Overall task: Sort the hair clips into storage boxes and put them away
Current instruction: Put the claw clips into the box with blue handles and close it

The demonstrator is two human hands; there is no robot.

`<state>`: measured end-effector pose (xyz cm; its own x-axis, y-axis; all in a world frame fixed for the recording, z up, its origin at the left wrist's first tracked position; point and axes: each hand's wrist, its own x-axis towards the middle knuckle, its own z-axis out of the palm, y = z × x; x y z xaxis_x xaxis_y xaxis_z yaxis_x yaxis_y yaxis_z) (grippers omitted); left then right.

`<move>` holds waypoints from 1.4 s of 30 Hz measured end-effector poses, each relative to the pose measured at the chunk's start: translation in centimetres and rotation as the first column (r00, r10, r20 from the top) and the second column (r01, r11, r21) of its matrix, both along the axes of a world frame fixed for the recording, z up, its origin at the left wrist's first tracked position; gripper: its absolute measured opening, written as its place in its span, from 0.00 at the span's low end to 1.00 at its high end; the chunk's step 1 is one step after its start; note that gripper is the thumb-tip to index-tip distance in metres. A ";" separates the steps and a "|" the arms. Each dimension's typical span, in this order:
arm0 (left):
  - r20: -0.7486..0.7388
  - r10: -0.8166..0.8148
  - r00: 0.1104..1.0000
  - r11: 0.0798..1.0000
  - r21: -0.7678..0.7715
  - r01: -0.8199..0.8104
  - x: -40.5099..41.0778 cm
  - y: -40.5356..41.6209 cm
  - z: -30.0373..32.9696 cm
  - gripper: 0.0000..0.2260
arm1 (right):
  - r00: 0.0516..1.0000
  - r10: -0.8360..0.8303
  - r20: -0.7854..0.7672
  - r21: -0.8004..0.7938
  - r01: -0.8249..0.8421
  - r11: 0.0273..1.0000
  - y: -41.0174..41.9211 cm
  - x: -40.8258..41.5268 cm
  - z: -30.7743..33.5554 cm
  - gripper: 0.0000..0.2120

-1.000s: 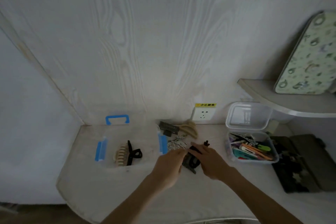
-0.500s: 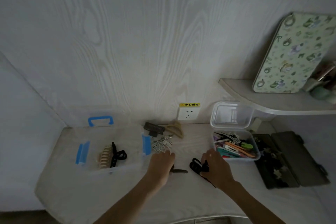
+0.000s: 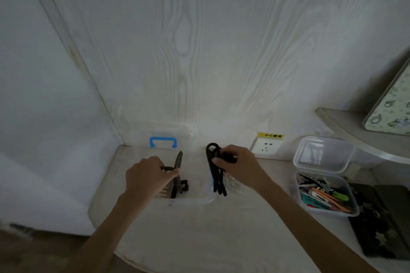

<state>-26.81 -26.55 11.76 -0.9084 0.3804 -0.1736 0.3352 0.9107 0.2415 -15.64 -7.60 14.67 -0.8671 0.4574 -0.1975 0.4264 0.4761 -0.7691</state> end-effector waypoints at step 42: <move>-0.309 -0.135 0.941 0.991 -0.057 0.124 2.8 -4.2 -4.0 0.24 | 0.969 0.085 0.231 0.389 -0.172 0.905 3.8 3.6 -14.8 0.27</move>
